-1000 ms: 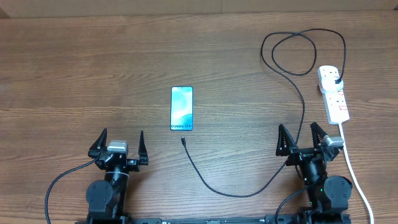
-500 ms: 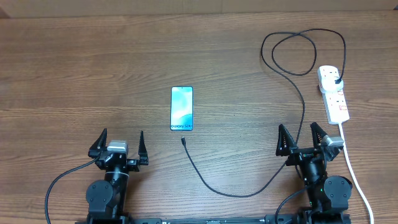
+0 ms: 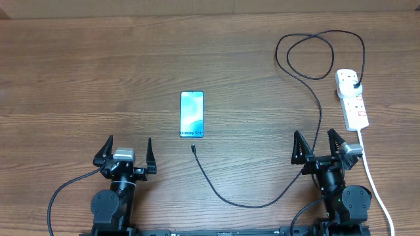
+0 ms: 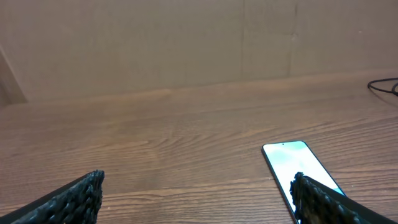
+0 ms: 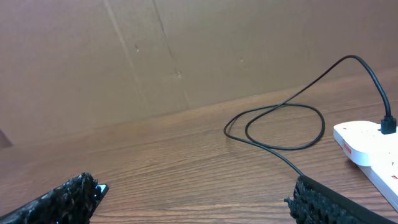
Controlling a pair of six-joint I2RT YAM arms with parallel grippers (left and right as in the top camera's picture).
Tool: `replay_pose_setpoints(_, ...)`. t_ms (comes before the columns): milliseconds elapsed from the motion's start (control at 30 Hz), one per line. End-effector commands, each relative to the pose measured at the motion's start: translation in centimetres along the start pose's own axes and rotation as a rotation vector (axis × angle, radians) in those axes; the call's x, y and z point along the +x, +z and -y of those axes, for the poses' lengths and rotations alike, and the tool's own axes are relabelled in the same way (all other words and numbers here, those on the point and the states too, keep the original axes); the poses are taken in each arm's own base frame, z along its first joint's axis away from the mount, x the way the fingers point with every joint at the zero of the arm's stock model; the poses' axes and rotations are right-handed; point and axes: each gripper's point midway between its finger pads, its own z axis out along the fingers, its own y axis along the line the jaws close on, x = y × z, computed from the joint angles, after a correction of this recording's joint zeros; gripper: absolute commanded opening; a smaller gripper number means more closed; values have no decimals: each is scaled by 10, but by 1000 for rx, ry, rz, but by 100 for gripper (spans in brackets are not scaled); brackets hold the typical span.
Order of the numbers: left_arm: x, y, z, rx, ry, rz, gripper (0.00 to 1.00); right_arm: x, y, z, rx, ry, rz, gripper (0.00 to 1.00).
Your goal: Plug charger to phone and switch on socket
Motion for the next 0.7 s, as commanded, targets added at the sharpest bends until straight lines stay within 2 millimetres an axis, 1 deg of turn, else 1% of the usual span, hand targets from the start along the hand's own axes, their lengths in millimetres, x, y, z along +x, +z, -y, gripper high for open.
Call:
replay_pose_setpoints(0,0,0,-4,-19,19,5,100,2,0,-1,-7,-2,1,100)
replay_pose_setpoints(533,0,0,-4,-19,19,5,100,2,0,-1,-7,-2,1,100)
replay_pose_setpoints(600,-4,0,-4,-19,19,19,100,2,0,-1,-7,-2,1,100)
replay_pose_setpoints(667,-1,0,-3,-17,19,9,100,2,0,-1,-7,-2,1,100)
